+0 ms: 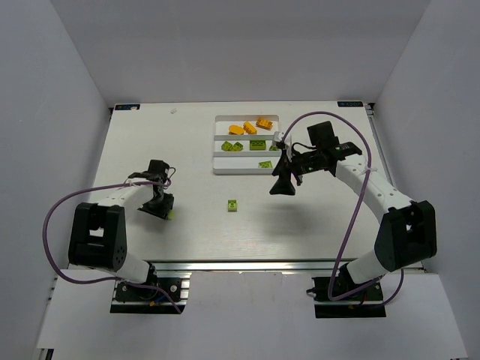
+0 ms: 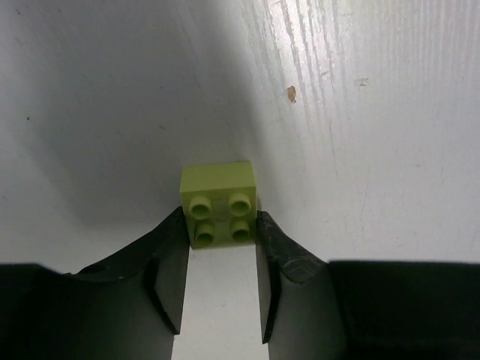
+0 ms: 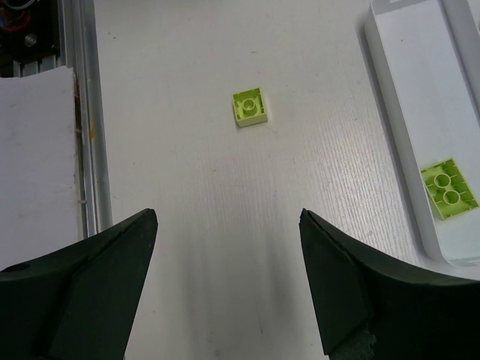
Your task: Sort the legos into containers by color
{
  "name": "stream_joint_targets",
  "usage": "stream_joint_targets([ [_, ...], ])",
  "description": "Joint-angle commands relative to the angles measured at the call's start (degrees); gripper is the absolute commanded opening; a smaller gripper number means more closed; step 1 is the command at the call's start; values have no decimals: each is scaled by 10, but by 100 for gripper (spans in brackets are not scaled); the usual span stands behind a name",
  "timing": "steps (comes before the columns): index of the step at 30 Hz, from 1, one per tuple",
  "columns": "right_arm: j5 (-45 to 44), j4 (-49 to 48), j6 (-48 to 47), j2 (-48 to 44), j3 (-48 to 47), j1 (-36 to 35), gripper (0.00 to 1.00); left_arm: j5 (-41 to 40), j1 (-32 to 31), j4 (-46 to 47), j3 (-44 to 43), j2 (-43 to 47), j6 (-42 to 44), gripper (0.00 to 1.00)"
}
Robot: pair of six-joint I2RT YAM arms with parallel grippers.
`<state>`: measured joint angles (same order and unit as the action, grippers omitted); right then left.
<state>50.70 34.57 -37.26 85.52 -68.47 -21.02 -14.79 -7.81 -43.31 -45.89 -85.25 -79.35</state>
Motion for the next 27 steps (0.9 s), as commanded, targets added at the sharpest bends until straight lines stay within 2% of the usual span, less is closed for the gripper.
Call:
stream_joint_targets([
  [1,0,1,0,-23,2,4,82,8,9,7,-11,2,25,29],
  [5,-15,-6,12,-31,3,4,80,36,-11,16,-51,16,111,1],
  [9,-63,-59,67,-45,28,4,72,115,-24,79,-100,48,188,0],
  [12,-82,-77,92,-40,33,4,53,185,-36,153,-132,41,218,0],
  [13,-84,-79,99,-39,33,4,38,218,-42,170,-143,31,226,0],
  [16,-99,-85,117,-34,34,2,21,251,-66,198,-218,-44,232,0],
  [20,-133,-103,133,-40,42,2,25,257,-98,189,-329,-150,232,0],
  [27,-156,-112,142,-43,49,4,44,226,-126,114,-502,-305,222,0],
])
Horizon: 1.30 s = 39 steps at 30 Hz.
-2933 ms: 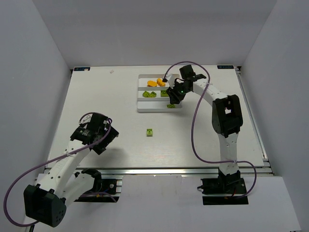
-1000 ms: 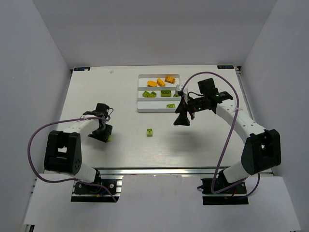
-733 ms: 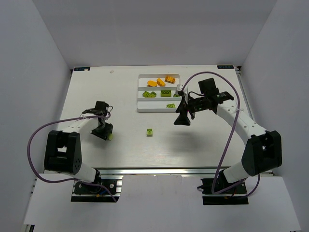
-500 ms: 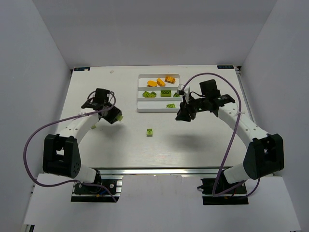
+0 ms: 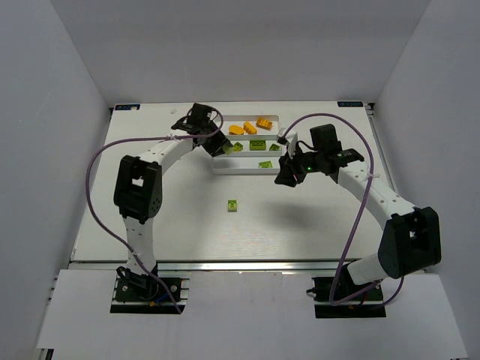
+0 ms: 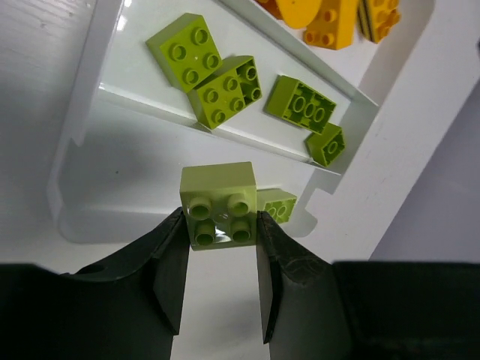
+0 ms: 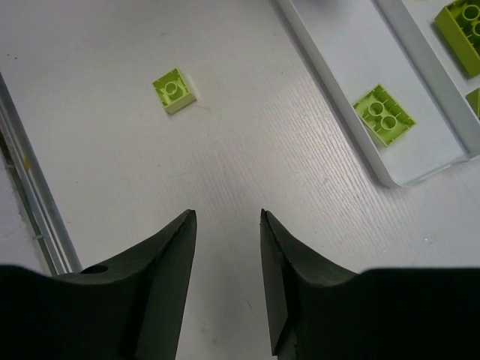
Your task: Sort the legos into containers by color
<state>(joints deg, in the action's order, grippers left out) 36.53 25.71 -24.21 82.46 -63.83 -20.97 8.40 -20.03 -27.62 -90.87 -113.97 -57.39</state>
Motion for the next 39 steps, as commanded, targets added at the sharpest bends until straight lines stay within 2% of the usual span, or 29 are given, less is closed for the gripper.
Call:
stream_joint_targets([
  [1,-17,-23,12,-12,3,3,46,-8,-10,-50,-63,-26,2,0],
  [2,-19,-24,13,-13,4,3,48,-11,-10,-60,-83,-42,1,0],
  [5,-22,-26,12,-10,5,2,52,-19,-15,-71,-98,-56,0,12],
  [6,-21,-26,12,-9,5,2,54,-21,-15,-73,-98,-58,0,17],
  [7,-21,-26,13,-5,4,3,55,-21,-15,-75,-99,-61,0,27],
  [9,-18,-26,13,0,-1,2,57,-21,-15,-82,-106,-69,1,34],
  [10,-19,-25,13,4,-3,1,58,-19,-15,-87,-106,-70,2,42],
  [13,-17,-16,12,18,-14,1,59,-18,-20,-94,-106,-72,2,52],
  [21,-3,7,-7,40,-28,0,63,-14,-20,-101,-99,-64,4,66],
  [24,68,36,-50,46,-34,-2,69,-14,-20,-105,-104,-48,12,67],
  [28,126,53,-165,68,-51,-19,76,-22,-20,-129,-113,22,43,69],
  [30,130,37,-187,87,-57,-31,78,-34,-13,-143,-94,64,66,72],
  [32,124,29,-209,103,-75,-49,80,-46,-8,-146,-21,149,83,76],
  [33,119,29,-217,122,-81,-63,80,-72,-8,-146,11,183,88,81],
  [36,100,18,-241,154,-97,-94,80,-130,-2,-150,138,314,92,90],
  [39,80,12,-278,179,-103,-122,81,-162,-2,-182,227,416,83,94],
])
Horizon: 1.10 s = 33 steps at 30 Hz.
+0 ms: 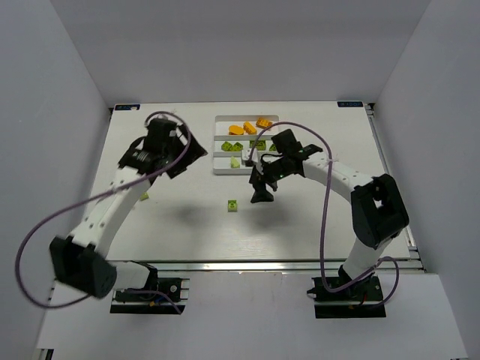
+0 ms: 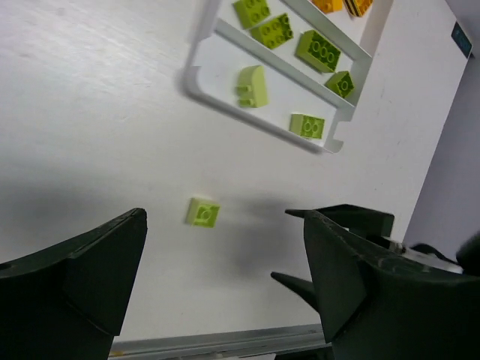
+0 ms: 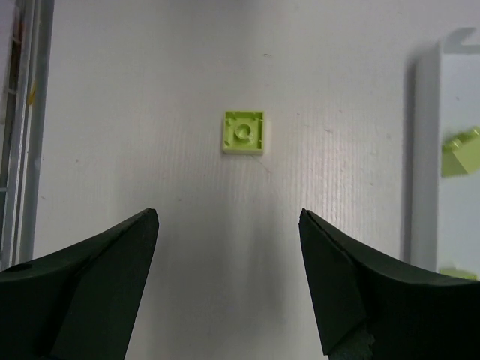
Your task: Sort the legos into containers by color
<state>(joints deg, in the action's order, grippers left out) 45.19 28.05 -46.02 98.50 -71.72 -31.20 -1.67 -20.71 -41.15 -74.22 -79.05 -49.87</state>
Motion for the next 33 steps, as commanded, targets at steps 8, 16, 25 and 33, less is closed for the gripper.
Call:
stream_joint_targets([
  [8,-55,-6,-118,99,-58,-63,83,-100,5,-111,187,238,-63,96],
  [16,-106,-26,-72,150,-90,-103,83,-119,5,-169,219,301,-94,97],
  [25,-142,-53,-24,180,-100,-127,81,-126,5,-195,237,343,-113,97],
  [33,-172,-79,4,195,-104,-135,53,-132,5,-206,239,350,-120,97],
])
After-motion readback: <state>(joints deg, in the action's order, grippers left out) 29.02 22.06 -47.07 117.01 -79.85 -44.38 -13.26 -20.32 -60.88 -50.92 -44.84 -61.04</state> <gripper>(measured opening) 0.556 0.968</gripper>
